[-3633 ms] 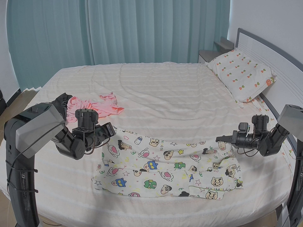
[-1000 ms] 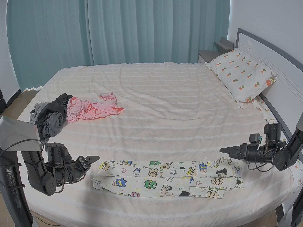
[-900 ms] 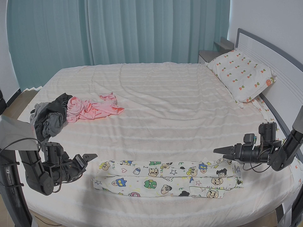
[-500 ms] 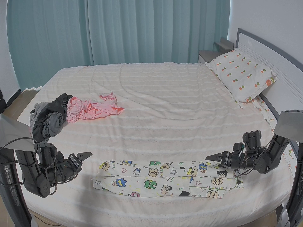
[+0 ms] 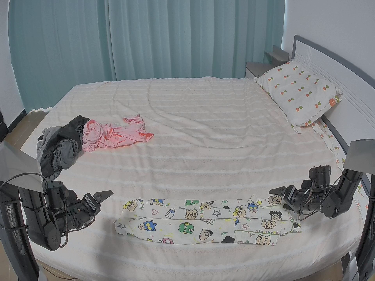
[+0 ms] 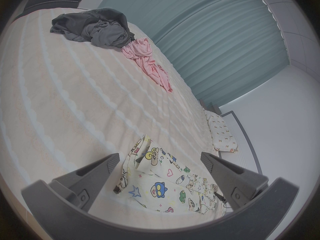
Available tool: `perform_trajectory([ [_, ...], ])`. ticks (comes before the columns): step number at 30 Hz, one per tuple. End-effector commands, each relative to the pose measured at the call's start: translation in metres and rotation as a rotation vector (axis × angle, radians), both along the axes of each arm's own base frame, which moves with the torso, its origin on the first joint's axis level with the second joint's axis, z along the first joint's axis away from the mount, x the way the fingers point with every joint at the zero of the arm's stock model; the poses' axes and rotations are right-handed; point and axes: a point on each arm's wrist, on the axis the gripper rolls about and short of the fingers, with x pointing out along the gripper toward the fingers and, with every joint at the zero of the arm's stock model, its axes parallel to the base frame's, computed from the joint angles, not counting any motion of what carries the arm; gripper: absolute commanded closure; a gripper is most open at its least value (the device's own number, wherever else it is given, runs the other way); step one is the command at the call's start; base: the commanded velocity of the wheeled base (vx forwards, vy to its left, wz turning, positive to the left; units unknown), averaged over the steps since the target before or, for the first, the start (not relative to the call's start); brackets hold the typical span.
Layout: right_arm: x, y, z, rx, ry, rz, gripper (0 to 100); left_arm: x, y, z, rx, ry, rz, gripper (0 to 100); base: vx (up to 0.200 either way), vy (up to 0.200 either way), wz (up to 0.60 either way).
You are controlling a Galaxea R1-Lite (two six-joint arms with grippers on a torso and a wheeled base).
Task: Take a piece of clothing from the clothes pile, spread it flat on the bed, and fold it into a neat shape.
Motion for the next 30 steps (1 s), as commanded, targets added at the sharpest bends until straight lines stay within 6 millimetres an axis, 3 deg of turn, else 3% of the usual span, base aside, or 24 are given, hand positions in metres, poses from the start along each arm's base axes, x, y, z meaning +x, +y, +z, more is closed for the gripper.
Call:
perform_trajectory([
  [1, -0.017, 0.02, 0.047, 0.111, -0.084, -0.034, 0, -0.004, -0.004, 0.001, 0.005, -0.004, -0.02, 0, 0.0, 0.0, 0.0],
  [3, -0.024, 0.027, 0.053, 0.165, -0.075, -0.059, 0, -0.005, -0.005, 0.001, 0.003, -0.003, -0.029, 0, 0.0, 0.0, 0.0],
  [7, -0.038, 0.035, 0.043, 0.22, -0.012, -0.069, 0, -0.007, -0.011, 0.0, 0.001, 0.007, -0.051, 0, 0.0, 0.0, 0.0],
  [16, -0.053, 0.043, 0.018, 0.299, -0.107, -0.025, 0, -0.011, -0.023, -0.001, 0.004, 0.022, -0.094, 0, -0.2, 0.0, 0.0],
  [30, -0.054, 0.046, 0.023, 0.321, -0.127, -0.023, 0, -0.007, -0.023, 0.004, -0.021, 0.002, -0.079, 0, 0.0, 0.029, 0.0],
])
